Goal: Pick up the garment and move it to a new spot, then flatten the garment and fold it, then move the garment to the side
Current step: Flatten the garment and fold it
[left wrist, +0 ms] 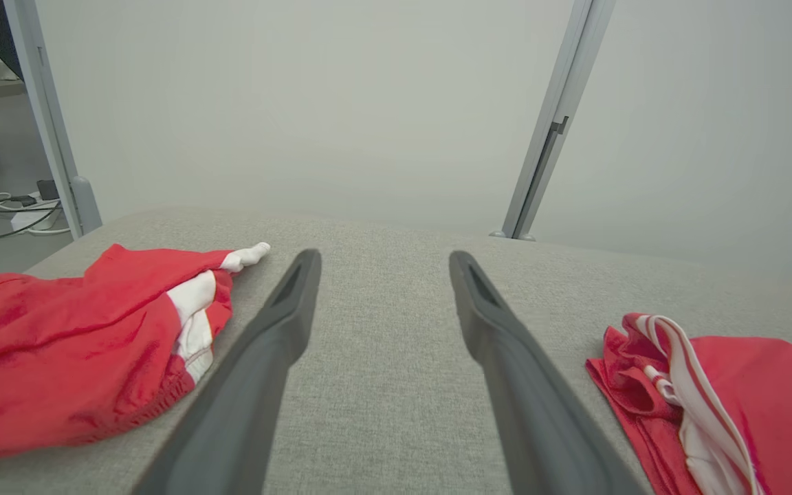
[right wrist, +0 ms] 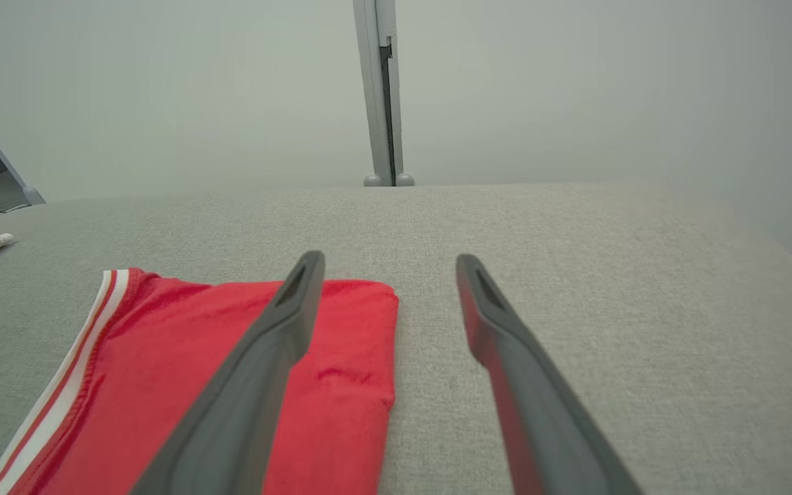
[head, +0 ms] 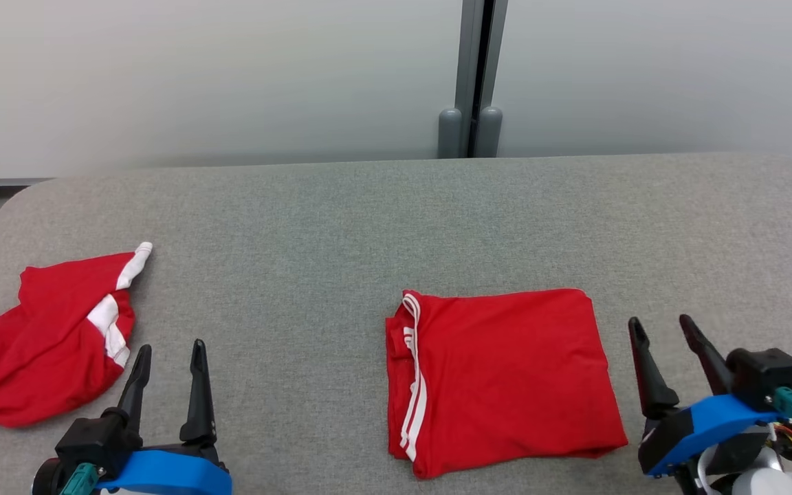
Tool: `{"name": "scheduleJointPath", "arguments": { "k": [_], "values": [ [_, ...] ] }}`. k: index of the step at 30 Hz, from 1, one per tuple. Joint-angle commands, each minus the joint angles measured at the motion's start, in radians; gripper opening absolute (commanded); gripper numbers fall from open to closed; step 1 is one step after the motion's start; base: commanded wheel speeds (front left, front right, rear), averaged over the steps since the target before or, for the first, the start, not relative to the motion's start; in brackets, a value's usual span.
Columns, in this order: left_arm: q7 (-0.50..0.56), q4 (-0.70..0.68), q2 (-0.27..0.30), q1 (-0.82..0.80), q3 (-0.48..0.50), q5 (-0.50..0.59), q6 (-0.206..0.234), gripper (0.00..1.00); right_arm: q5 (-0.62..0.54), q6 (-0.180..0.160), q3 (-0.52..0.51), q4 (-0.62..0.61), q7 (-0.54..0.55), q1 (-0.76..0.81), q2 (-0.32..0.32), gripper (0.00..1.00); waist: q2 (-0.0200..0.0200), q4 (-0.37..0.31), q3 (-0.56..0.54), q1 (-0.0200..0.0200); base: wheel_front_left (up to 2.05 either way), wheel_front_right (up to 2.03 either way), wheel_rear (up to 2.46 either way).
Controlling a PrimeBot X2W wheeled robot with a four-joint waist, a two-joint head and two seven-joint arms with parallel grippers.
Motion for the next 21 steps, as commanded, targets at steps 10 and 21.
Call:
{"name": "scheduleJointPath", "arguments": {
  "k": [10, 21],
  "values": [
    [-0.004, -0.012, -0.002, -0.047, -0.019, 0.014, -0.006, 1.0, 0.053, 0.0, 0.181, 0.311, -0.032, -0.199, 0.008, 0.0, 0.0001, 0.056, 0.06, 0.0001, 0.0, 0.0, 0.0],
    [-0.004, 0.013, -0.007, -0.103, -0.059, 0.026, -0.015, 1.0, 0.222, 0.0, 0.506, 0.638, -0.017, -0.417, 0.008, 0.0, 0.0001, 0.136, 0.104, 0.0001, 0.0, 0.0, 0.0]
  ]
}}
